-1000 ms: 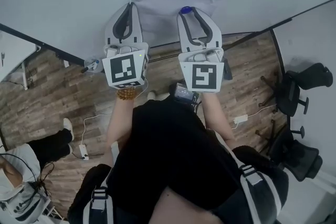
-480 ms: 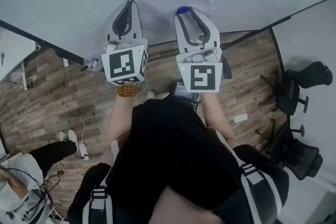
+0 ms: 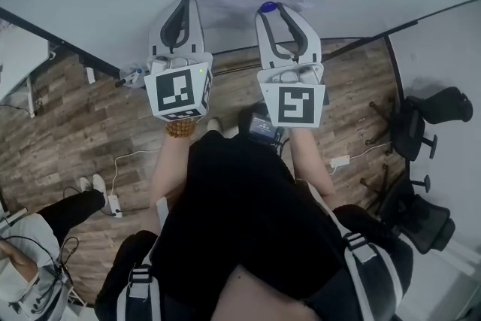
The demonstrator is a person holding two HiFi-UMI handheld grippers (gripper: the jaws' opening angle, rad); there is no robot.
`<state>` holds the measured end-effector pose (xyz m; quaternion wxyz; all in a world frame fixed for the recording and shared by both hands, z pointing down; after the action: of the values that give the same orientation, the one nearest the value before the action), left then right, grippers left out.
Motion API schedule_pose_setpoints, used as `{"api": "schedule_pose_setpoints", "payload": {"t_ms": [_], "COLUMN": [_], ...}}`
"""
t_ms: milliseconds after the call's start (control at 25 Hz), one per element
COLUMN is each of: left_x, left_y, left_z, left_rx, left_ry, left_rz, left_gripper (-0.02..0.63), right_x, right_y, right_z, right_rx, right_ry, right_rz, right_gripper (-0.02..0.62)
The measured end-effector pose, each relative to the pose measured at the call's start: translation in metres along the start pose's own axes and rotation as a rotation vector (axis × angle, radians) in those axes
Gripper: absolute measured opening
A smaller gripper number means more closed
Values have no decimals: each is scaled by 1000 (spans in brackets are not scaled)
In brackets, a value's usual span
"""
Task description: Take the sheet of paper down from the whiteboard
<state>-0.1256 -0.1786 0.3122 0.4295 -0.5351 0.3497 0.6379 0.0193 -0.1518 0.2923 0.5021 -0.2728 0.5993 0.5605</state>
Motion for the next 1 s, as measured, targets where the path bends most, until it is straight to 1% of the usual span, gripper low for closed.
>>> {"api": "schedule_pose_setpoints", "payload": {"t_ms": [160,480,800,1000], "left_x": [-4,2,0,-2], "left_y": [2,10,-12,-35], "left_z": [15,44,58,66], "left_rx": [5,77,137,169], "left_ry": [29,58,107,128], "left_rz": [4,-10,-35,-49], "left_gripper": [8,8,8,8], "right_x": [4,15,8,0], "right_y": [11,27,16,9], "right_z": [3,7,21,37], "right_rx": [17,83,117,161], "right_ry": [1,-23,-35,-39], "right_rz": [-5,-34,-67,-70], "right_gripper": [115,115,116,115]}}
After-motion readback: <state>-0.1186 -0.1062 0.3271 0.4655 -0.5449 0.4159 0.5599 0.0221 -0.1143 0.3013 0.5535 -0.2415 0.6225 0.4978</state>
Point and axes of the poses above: the fingertips, and each gripper's own axes: z backward along the fingers, y to its left, x out of its top, the point moved 3 cm from there along z, backward along the fingers, and after that the axes turned 8 degrees about -x, right-handed, at the moved point
